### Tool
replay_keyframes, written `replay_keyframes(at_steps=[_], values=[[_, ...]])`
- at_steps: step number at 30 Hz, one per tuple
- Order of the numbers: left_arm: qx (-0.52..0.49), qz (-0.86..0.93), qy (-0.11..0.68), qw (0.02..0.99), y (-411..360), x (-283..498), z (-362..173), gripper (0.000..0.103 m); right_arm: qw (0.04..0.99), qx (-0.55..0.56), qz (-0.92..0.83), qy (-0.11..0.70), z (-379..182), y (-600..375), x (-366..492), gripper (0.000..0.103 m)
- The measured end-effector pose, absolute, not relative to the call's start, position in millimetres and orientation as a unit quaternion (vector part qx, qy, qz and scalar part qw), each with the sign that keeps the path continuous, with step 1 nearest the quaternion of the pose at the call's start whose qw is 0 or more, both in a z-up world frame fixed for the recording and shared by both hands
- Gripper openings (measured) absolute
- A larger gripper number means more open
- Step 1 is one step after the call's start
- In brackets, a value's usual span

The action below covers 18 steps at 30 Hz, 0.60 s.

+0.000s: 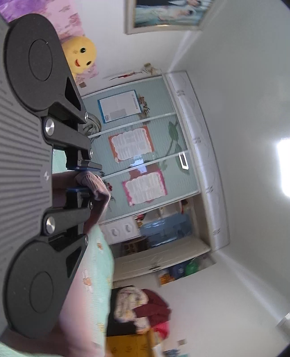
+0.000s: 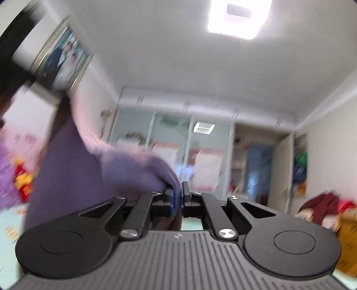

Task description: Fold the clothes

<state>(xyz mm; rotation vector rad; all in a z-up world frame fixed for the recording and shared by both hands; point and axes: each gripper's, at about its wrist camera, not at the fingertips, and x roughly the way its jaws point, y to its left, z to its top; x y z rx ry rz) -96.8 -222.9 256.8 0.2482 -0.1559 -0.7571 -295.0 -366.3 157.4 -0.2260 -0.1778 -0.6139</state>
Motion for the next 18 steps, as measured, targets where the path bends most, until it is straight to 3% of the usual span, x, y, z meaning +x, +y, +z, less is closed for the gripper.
replay_keyframes(at_steps=[4,18], values=[[0.108,-0.371,-0.107,0.916,-219.2,-113.9,260.9,0.018,0.933,-0.138,-0.31,-0.117,205.0,-379.4,-304.2,0.004],[0.093,-0.357,-0.21,0.906,-194.0,-160.5,304.9,0.021,0.911,-0.193,-0.305,-0.201,281.1,-388.1,-345.9,0.005]])
